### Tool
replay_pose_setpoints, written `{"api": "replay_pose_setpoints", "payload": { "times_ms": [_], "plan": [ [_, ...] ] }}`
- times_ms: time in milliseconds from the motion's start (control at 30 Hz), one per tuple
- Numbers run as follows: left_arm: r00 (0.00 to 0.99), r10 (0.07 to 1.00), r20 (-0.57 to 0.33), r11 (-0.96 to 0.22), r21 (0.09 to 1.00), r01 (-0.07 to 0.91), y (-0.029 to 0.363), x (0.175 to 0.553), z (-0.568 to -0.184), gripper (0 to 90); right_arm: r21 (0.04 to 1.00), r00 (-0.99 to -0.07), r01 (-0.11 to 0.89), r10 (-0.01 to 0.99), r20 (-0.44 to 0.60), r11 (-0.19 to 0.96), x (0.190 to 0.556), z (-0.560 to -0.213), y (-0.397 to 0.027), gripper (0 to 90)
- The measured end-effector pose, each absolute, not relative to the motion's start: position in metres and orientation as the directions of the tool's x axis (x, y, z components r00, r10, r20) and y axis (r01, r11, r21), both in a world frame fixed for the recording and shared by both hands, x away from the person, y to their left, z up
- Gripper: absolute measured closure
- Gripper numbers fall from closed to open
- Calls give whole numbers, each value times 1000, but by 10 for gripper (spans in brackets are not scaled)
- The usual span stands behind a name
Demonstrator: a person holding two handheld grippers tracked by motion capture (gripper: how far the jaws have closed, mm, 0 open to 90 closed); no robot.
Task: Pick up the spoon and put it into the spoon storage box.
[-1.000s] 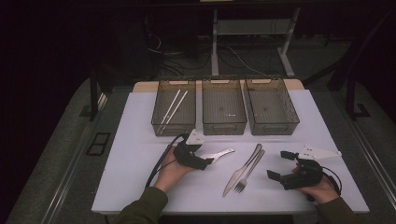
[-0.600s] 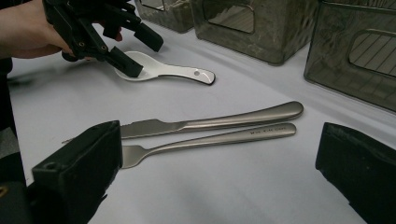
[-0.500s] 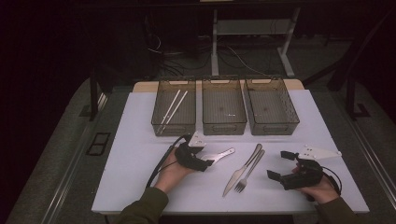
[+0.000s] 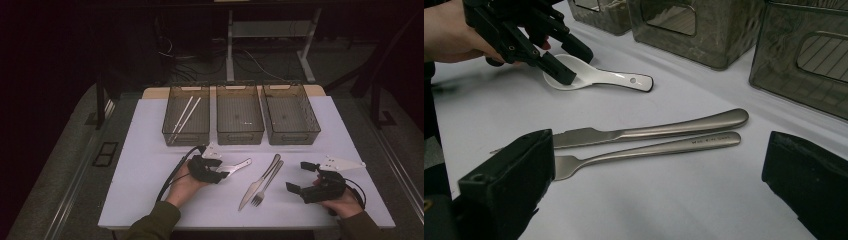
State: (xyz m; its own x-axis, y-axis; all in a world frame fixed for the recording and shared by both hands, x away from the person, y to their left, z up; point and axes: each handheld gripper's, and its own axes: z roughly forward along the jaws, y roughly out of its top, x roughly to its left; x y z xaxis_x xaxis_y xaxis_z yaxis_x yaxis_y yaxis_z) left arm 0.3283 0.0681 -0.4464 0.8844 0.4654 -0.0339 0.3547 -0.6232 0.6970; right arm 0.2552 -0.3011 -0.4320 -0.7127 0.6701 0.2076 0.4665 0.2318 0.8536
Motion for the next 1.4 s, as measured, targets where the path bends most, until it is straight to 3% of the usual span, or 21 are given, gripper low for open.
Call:
{"api": "replay_pose_setpoints", "payload": {
  "times_ms": [400,900,1167,1400],
  "plan": [
    [899,436,-37,-646,682,342,64,322,-444,651,855,-712,464,671,206,230,255,-432,-301,9],
    [875,483,-33,-694,594,406,52,320,-434,668,853,-712,467,671,206,234,255,-432,-301,9],
    [870,490,-49,-690,589,421,53,320,-431,756,852,-713,467,671,204,236,255,-432,-301,10],
    [891,454,-6,-719,587,371,49,317,-426,811,853,-712,466,671,205,235,255,-432,-301,9]
  ]
}}
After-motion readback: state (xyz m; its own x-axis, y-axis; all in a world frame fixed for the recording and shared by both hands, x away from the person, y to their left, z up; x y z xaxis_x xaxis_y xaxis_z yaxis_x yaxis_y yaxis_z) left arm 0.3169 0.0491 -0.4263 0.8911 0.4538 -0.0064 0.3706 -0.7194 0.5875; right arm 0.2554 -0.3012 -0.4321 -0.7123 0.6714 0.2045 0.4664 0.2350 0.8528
